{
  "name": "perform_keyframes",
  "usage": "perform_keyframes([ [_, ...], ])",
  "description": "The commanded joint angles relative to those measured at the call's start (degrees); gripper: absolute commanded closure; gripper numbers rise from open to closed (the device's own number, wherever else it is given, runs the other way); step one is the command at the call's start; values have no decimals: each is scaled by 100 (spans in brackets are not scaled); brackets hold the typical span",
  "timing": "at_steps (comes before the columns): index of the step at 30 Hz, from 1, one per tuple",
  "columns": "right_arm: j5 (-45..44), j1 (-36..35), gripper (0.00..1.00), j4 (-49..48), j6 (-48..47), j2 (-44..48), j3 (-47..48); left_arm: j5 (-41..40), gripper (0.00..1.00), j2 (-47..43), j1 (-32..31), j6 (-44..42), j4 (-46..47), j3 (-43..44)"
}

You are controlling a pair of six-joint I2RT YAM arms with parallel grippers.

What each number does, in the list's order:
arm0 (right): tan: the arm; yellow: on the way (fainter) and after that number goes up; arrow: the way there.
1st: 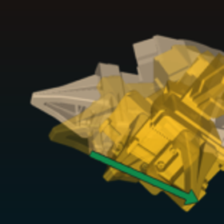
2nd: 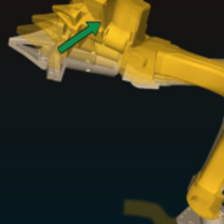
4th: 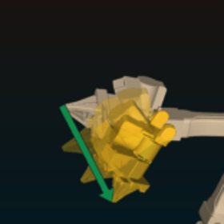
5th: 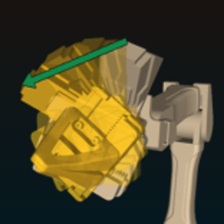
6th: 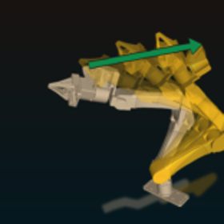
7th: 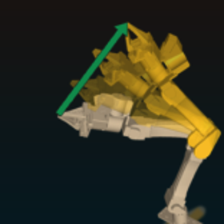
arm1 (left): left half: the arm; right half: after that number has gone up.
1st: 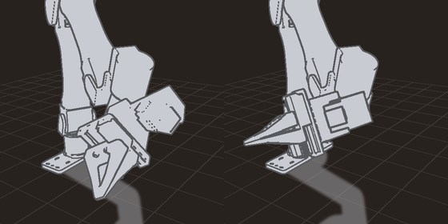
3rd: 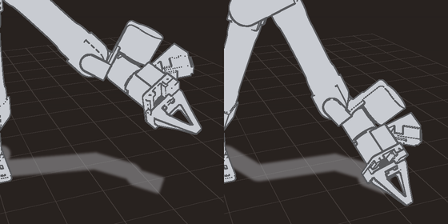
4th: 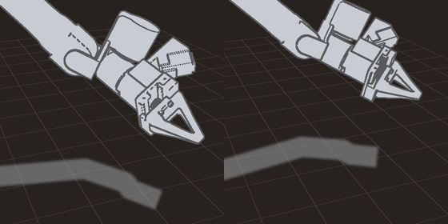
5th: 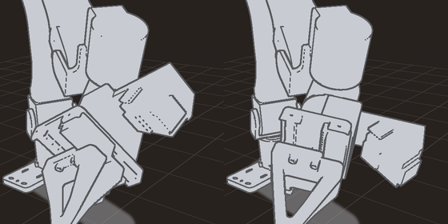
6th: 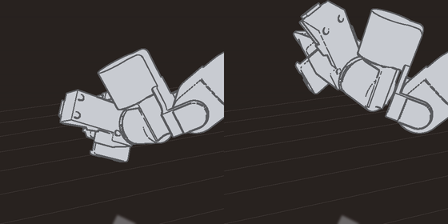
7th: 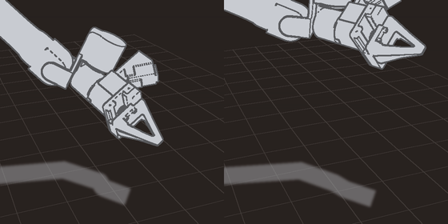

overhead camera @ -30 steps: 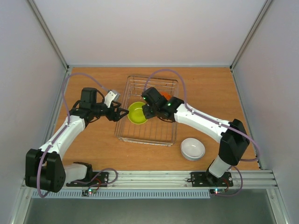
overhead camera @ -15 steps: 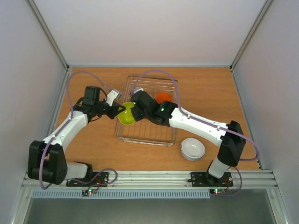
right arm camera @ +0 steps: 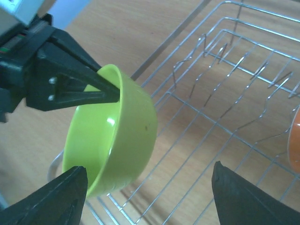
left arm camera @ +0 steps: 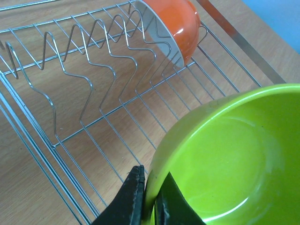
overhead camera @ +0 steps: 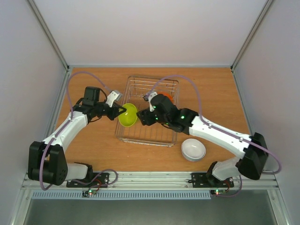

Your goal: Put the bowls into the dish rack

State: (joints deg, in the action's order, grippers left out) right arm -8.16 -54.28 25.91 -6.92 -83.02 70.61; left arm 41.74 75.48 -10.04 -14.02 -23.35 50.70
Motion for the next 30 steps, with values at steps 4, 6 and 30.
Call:
perform_keyframes([
  [4,2743,810,13,-2014,1077,794,-1348,491,100,-110,81,-79,150,55],
  [6,3516,1031,9,-2774,1573,765,-1705,595,100,-129,90,-92,148,41],
  [30,5712,1561,48,-9516,5108,-1630,-2715,859,100,-150,143,-206,101,10],
])
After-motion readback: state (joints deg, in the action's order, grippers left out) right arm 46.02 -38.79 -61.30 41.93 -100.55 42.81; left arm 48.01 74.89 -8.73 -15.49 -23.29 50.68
